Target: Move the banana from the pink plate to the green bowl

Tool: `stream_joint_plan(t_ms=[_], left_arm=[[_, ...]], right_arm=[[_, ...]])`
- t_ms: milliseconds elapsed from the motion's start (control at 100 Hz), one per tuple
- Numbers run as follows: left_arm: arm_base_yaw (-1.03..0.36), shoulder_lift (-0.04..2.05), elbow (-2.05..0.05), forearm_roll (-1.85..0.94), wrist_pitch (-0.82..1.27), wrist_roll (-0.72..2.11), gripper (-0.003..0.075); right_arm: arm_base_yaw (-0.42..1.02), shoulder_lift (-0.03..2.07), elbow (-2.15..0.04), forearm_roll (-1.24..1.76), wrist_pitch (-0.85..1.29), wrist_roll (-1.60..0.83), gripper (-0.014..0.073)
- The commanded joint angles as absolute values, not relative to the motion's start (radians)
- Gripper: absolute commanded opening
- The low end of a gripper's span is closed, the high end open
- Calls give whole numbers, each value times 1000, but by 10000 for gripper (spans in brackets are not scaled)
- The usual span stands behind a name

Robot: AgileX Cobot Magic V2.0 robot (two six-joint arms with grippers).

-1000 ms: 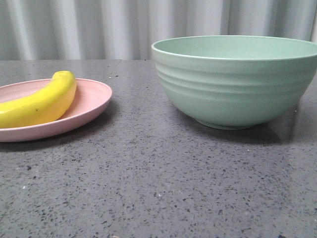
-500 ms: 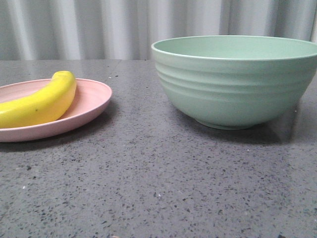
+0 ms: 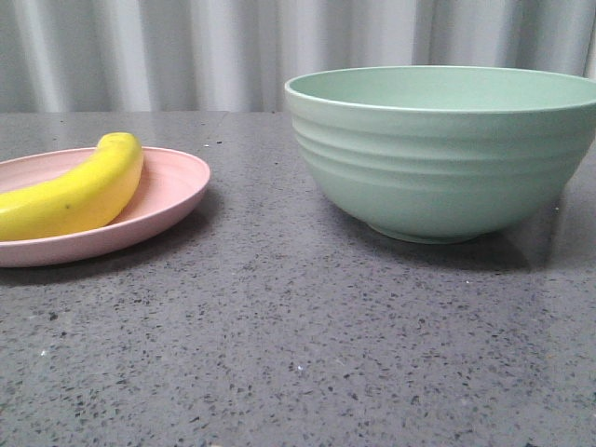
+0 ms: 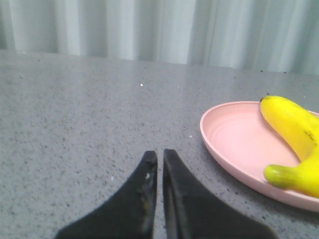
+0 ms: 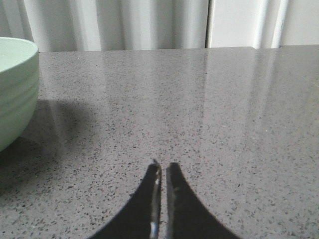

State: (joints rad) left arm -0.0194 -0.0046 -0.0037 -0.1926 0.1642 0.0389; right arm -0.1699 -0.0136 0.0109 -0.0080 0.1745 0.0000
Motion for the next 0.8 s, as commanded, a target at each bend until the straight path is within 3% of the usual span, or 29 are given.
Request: stream_joint_plan(t_ms=[0,360,640,720,790], left_arm=[[-26,4,-57,-217,128,33,-20],[-26,225,-278,-215,111,74,-20],[-26,413,-337,-215,15,74,-13],[-26,454,-337,-218,-6,74,59],[-26,483,-337,-218,-26,74,185]], right_arm=[[-172,20,-31,30,122,-9,-64],[-172,271,-309,69,284,-9,-64],[-172,420,-370,69,212,-9,-64],[-172,444,-363,67,217,-9,-64],[-172,455,-355,67,217,-9,-64]])
